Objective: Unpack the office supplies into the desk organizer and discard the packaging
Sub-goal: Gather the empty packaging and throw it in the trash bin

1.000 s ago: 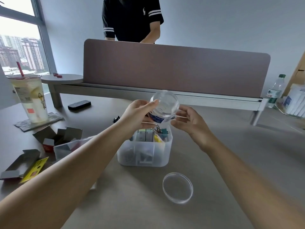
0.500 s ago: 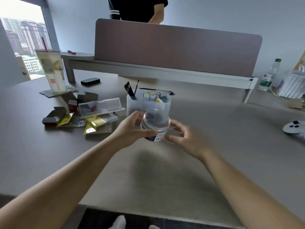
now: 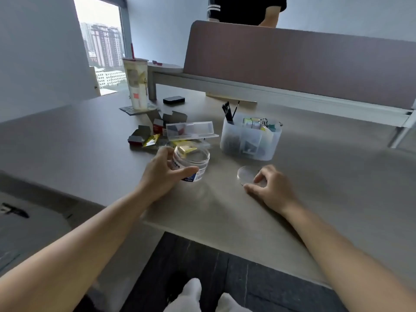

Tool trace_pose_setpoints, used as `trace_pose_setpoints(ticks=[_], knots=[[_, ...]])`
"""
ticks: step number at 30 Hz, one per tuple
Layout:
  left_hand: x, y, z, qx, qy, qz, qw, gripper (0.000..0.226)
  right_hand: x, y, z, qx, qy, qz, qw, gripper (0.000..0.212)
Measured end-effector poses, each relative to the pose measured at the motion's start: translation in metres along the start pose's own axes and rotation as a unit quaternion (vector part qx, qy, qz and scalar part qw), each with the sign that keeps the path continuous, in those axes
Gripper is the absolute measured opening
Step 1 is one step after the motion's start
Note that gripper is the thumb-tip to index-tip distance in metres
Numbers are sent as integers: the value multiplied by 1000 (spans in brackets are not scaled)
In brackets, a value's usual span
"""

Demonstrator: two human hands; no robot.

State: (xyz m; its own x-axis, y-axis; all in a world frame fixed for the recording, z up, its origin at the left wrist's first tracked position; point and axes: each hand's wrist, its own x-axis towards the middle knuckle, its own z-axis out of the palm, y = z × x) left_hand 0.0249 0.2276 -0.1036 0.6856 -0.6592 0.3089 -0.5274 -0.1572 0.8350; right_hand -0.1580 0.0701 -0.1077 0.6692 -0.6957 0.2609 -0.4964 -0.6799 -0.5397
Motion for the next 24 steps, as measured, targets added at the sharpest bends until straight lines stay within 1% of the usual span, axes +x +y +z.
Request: trace_pose_setpoints(ticks=[2,5,7,9,14,17,21,24], knots=[[-6,-5,-18,-18,21,-5,1000,48,4,-15,8,30,19,-20,999,31],[-18,-13,-50,-14,56,-10,998,44,11,-44,26,50,42,-59,996,54],[-26,-19,-73,5,80,-16,997,45,11,-69,38,84,18,-79,993,68],[-34,-25,-98,19,103,-22,994,51,11,-95,52,111,-11,-100,989,74],[-60,-48,-164,8,160,-60,985,70,9,-167,92,138,-57,-155,977,75],[-90,-72,-205,-5,198,-86,976,81,-2,-219,123,150,-98,-208,961,77],[-138,-112,-247,23,240,-130,962,76,-29,-278,176,163,-174,-273,932,79],[-174,-145,-269,39,245,-178,952,76,-54,-299,221,157,-248,-302,907,77]])
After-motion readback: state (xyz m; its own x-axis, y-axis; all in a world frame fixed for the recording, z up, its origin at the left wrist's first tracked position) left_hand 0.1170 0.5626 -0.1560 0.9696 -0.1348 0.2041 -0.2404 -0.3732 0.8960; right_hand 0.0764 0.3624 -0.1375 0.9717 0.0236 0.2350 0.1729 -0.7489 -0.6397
